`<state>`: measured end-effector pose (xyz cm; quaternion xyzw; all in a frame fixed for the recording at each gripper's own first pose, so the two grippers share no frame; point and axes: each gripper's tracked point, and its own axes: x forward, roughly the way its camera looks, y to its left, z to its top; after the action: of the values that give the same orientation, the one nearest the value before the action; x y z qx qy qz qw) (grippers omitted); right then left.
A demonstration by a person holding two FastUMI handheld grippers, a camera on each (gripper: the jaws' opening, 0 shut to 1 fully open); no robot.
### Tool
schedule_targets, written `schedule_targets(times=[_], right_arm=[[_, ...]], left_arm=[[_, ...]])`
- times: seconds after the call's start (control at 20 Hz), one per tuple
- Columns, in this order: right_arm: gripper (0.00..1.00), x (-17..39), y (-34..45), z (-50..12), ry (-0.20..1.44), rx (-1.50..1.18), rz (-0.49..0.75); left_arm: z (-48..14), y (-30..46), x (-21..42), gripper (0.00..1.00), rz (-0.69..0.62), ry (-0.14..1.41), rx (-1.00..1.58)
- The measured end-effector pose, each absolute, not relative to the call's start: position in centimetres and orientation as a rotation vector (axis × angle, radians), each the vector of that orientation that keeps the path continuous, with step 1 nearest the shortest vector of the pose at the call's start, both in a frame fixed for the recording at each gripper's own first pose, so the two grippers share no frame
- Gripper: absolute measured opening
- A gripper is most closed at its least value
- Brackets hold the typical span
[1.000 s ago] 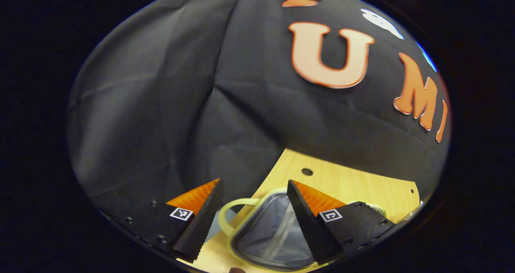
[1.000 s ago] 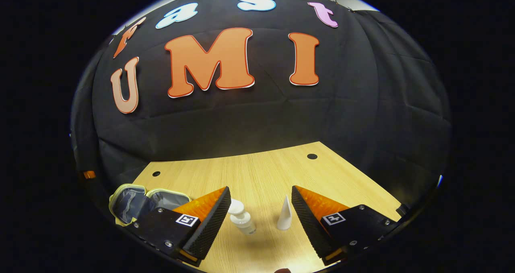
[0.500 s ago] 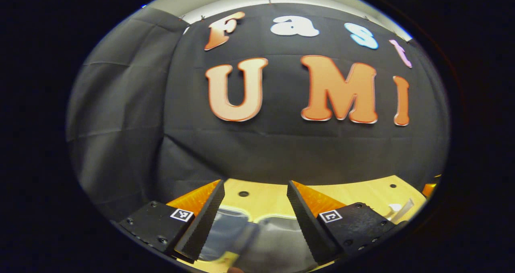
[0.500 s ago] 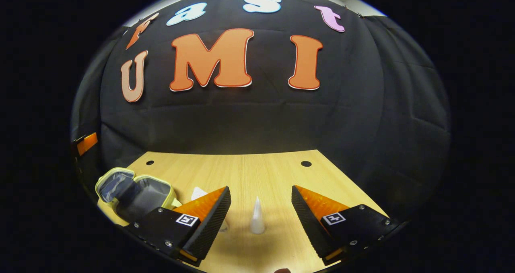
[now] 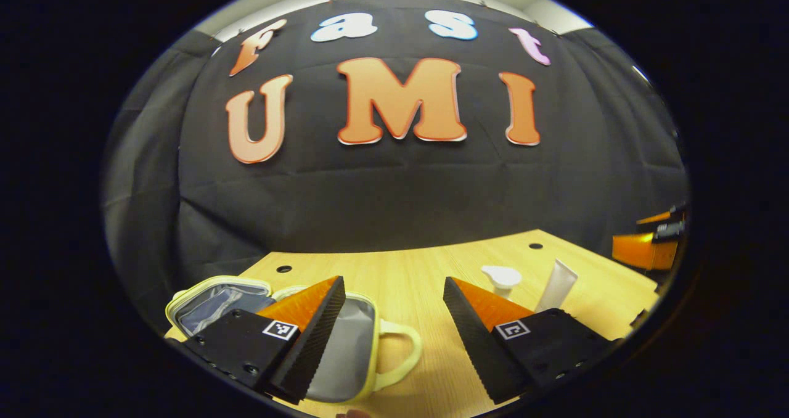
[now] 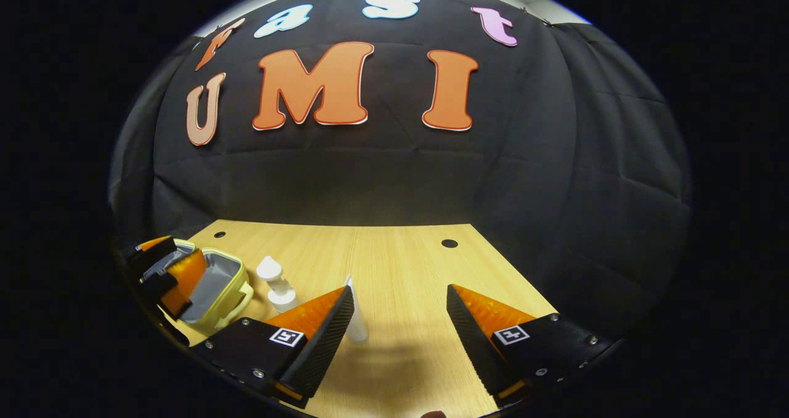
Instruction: First open the suitcase, pack the skin care products into it, and then close the suitcase.
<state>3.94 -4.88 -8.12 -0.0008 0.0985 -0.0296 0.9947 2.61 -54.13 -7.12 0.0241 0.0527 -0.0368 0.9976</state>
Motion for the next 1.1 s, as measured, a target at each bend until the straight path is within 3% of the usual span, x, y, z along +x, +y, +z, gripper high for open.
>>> schedule_targets(times=[0.45, 1.0, 1.05, 1.1], right_arm=[[0.96, 3.4, -8.2, -10.5, 0.242, -0.021, -0.093], [0.96, 3.1, -11.3, -11.8, 0.275, -0.019, -0.151], [0.96, 3.1, -11.3, -11.7, 0.275, -0.018, -0.153], [0.96, 3.1, -11.2, -11.8, 0.276, -0.02, -0.154]], left_arm=[[-16.0, -64.9, 3.4, 0.99, -0.226, 0.243, 0.144], [-21.8, -67.7, 9.4, 1.0, -0.203, 0.367, 0.16], [-21.9, -68.1, 9.5, 0.99, -0.212, 0.365, 0.16], [-22.1, -68.8, 9.8, 0.9, -0.225, 0.361, 0.157]])
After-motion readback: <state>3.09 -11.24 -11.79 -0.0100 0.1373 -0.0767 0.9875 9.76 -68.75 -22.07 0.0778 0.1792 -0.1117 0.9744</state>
